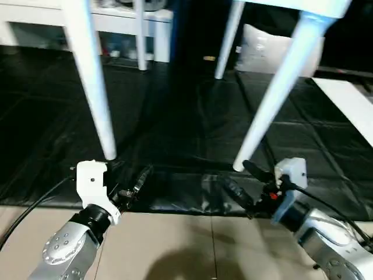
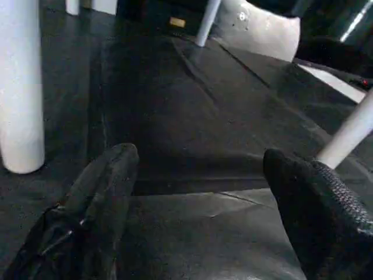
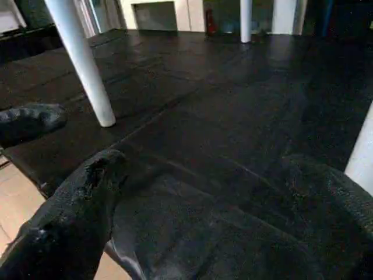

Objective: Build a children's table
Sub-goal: Flip table

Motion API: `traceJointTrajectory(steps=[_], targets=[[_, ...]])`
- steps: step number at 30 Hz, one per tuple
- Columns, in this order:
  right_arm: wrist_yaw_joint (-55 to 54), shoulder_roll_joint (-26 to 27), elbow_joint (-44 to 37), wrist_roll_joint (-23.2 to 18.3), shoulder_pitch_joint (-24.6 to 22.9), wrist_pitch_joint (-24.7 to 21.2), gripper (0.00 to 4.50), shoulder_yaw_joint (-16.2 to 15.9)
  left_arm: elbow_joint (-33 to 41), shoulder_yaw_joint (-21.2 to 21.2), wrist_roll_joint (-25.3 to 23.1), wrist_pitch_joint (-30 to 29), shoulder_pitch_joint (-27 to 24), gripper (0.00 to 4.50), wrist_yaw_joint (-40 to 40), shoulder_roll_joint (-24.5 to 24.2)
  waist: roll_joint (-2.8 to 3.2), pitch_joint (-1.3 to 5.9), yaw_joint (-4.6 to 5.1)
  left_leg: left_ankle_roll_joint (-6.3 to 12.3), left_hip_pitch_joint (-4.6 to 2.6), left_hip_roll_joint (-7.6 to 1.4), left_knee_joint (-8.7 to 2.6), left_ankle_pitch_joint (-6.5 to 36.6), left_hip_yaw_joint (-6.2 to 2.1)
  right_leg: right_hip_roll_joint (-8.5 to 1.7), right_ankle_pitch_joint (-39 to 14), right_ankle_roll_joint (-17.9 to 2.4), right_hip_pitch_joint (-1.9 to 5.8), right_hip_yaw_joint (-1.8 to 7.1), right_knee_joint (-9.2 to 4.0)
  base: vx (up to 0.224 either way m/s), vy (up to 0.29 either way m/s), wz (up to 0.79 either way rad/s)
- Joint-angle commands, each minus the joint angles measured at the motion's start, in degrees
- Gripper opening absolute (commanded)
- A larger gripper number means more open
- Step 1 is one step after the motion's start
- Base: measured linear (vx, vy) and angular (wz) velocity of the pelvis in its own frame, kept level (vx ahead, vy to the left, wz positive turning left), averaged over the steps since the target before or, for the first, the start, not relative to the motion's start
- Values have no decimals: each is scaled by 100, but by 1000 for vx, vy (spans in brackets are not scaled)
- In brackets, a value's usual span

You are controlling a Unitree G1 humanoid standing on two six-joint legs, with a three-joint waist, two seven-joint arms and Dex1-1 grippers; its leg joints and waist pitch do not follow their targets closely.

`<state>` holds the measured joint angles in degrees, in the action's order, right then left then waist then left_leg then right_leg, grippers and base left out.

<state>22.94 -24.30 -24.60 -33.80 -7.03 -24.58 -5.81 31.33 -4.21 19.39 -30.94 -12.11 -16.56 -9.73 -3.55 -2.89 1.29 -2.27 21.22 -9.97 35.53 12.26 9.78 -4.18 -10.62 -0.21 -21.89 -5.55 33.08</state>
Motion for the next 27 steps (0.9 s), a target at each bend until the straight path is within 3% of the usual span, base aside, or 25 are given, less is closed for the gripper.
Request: traceJointTrajectory(steps=[1,2,3,4,5,6,7,8,9,10,11,12,13,14,15,16,17,18,19,20,22,23,24,26,27], targets=[[-47,14,-98,63,128,-123,450,0,228,186,-89,-296,108,382,72,-136,100,214,6,-142,72,-378,-601,1623,-254,-358,-1878,-285,47,337,-524,0,0,0],[-57,33,-101,67,128,-130,450,0,209,156,-80,-324,118,382,122,-116,118,284,-7,134,131,-352,-568,740,-196,-273,-775,-624,10,317,-428,0,0,0],[-37,44,-83,74,127,-126,450,10,163,154,-80,-297,134,382,143,-103,113,350,-3,480,177,-251,-444,191,-109,-266,-178,-882,-21,293,-414,0,0,0],[-37,44,-83,74,127,-126,450,10,163,154,-80,-297,134,382,143,-103,105,369,-9,614,206,-224,-430,84,-91,-263,-79,-968,-32,272,-419,0,0,0],[11,50,-59,103,108,-95,450,-7,92,171,-99,-233,130,382,119,-125,114,410,-20,862,253,-184,-379,66,-61,-256,-123,-1017,-59,233,-466,0,0,0],[90,34,-7,135,97,-55,450,-36,20,213,-134,-177,128,382,91,-137,131,406,-34,953,278,-170,-368,173,-54,-264,-314,-1004,-80,211,-509,0,0,0],[142,21,28,156,90,-30,450,-56,-23,247,-163,-144,126,382,70,-150,121,352,-42,801,166,-202,-385,1324,-55,-311,-1831,-776,-79,147,-606,0,0,0],[388,58,198,151,48,110,450,-154,-184,321,-108,26,79,382,-125,-138,227,266,-51,367,-15,-254,-387,2399,-140,-343,-3352,-323,-165,92,-712,0,0,0],[422,72,222,144,39,133,450,-169,-209,322,-86,56,67,382,-160,-131,205,187,1,132,-125,-270,-398,3023,-172,-309,-4004,-29,-237,19,-822,-56,16,-2],[487,112,269,135,15,188,450,-211,-263,315,-34,127,33,382,-244,-121,227,104,126,-202,-260,-264,-400,3804,-273,-225,-4441,418,-228,-238,-1019,0,0,0],[640,166,392,114,-41,273,450,-298,-370,304,81,225,-52,382,-381,-98,427,24,131,-367,-81,-509,-871,4690,-397,-108,-3437,307,151,-290,-615,0,0,0],[706,172,411,156,-66,306,450,-371,-394,277,176,198,-101,382,-451,-103,504,-18,-142,-432,291,-777,-1374,5317,-307,-87,-1501,-55,525,-41,580,-77,33,-3],[751,172,420,184,-79,326,450,-418,-406,259,242,172,-130,403,-497,-105,430,46,-206,-290,158,-732,-1340,5211,-223,-109,-1058,-100,405,45,541,-65,-29,4],[865,162,442,165,-103,337,450,-459,-430,304,281,176,-164,414,-630,-160,245,75,-205,-367,-52,-465,-978,4611,-190,-321,-2412,54,213,426,222,-65,-29,4],[882,159,445,165,-104,340,450,-466,-435,306,289,177,-167,418,-647,-165,185,150,-198,-407,-125,-265,-597,3805,-251,-580,-3666,46,14,544,-302,18,-91,-4],[1154,103,493,117,-119,369,450,-546,-515,364,338,163,-191,418,-824,-236,216,62,-278,-262,-171,-95,27,2341,-274,-959,-5874,308,-176,671,-779,-11,-54,-16],[1281,91,538,95,-112,390,450,-562,-583,418,318,201,-198,422,-923,-300,174,61,-261,-111,-25,-141,58,1515,-404,-1027,-6044,155,-15,688,-766,-11,-54,-16],[1348,91,571,93,-100,412,450,-571,-622,446,317,216,-201,422,-987,-336,229,102,-313,-179,-19,-181,-102,1501,-413,-893,-5650,52,45,595,-694,0,0,0],[1405,92,609,85,-88,421,450,-570,-655,474,304,214,-208,443,-1022,-361,242,77,-316,-253,0,-218,-294,1773,-418,-699,-5195,-26,46,483,-604,0,0,0],[1669,55,838,125,-30,483,450,-618,-825,581,256,348,-290,443,-1207,-426,321,107,-282,-351,-21,-316,-520,2508,-427,-445,-3726,-267,82,407,-399,0,0,0],[1750,36,898,164,-21,526,450,-648,-863,587,293,384,-324,443,-1254,-429,353,108,-268,-306,14,-327,-593,2586,-411,-454,-3081,-460,137,453,-352,0,0,0],[1885,23,986,120,-19,474,450,-704,-913,641,235,427,-431,443,-1288,-491,334,116,-271,-280,23,-322,-596,2545,-394,-463,-3027,-485,150,467,-348,0,0,0],[2000,19,1087,133,-12,498,450,-767,-974,646,271,468,-534,443,-1377,-509,405,150,-297,-264,14,-333,-588,2346,-386,-486,-2736,-591,155,509,-322,0,0,0],[2194,0,1269,159,9,493,450,-891,-1081,622,325,600,-714,443,-1533,-515,376,176,-269,-155,76,-346,-630,1972,-360,-433,-2083,-691,220,491,-279,0,0,0],[2348,-45,1386,246,36,524,450,-1014,-1095,594,387,623,-825,443,-1608,-518,405,181,-273,-169,57,-348,-636,2064,-362,-439,-2126,-713,217,481,-279,0,0,0]])
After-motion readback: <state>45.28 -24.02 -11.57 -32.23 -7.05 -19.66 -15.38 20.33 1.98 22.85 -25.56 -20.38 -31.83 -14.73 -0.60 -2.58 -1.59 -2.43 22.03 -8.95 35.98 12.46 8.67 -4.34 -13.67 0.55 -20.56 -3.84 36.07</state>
